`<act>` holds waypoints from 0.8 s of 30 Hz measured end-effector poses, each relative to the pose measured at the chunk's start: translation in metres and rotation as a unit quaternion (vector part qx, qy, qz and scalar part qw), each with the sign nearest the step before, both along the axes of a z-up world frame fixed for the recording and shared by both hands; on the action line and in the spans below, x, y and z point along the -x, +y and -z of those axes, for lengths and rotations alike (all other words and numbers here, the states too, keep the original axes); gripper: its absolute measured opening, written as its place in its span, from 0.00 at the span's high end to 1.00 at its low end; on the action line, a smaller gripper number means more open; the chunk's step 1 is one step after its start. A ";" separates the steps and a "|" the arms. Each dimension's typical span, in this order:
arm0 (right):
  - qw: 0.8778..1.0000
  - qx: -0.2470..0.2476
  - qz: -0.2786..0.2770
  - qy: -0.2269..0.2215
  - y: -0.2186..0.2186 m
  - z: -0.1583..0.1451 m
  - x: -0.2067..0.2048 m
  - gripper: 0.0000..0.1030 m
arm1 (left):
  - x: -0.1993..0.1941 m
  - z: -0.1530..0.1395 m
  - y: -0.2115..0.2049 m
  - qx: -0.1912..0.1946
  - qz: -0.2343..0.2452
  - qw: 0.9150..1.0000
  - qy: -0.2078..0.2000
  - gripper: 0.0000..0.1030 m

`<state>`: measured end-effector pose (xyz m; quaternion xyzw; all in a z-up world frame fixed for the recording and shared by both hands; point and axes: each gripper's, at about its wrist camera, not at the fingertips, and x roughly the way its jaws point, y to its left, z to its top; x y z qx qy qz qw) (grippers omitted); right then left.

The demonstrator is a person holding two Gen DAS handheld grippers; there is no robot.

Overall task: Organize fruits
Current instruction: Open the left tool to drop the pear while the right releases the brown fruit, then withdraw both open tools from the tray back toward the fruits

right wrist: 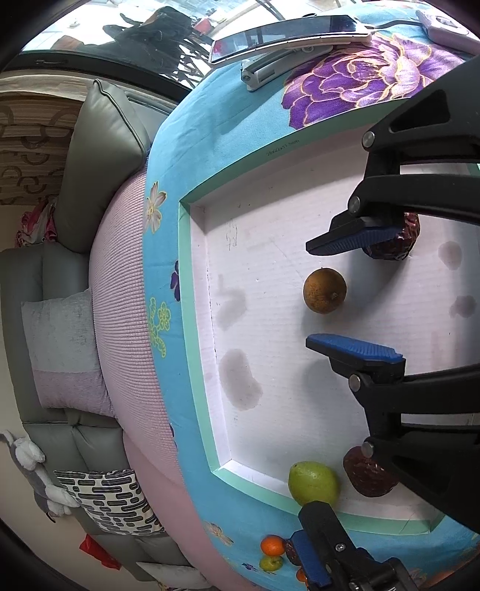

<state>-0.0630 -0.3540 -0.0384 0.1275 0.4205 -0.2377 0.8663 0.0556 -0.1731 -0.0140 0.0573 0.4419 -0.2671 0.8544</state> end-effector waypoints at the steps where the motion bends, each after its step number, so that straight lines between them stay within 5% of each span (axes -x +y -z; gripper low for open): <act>1: 1.000 0.003 -0.001 0.001 0.001 0.000 -0.001 0.52 | -0.003 0.002 0.003 -0.008 -0.012 1.000 -0.001 0.13; 3: 1.000 0.011 -0.004 0.001 0.002 -0.002 -0.001 0.39 | -0.009 0.007 0.010 -0.018 -0.033 0.999 -0.001 0.00; 10: 1.000 0.013 -0.006 -0.006 0.003 -0.003 -0.002 0.23 | -0.024 0.018 0.034 -0.028 -0.077 0.997 0.004 0.00; 21: 1.000 0.017 -0.001 0.005 0.003 0.001 -0.003 0.20 | -0.023 0.024 0.045 -0.040 -0.088 0.995 0.003 0.00; 24: 1.000 0.022 -0.002 0.005 0.003 0.001 -0.003 0.04 | -0.024 0.024 0.045 -0.042 -0.084 0.996 0.001 0.00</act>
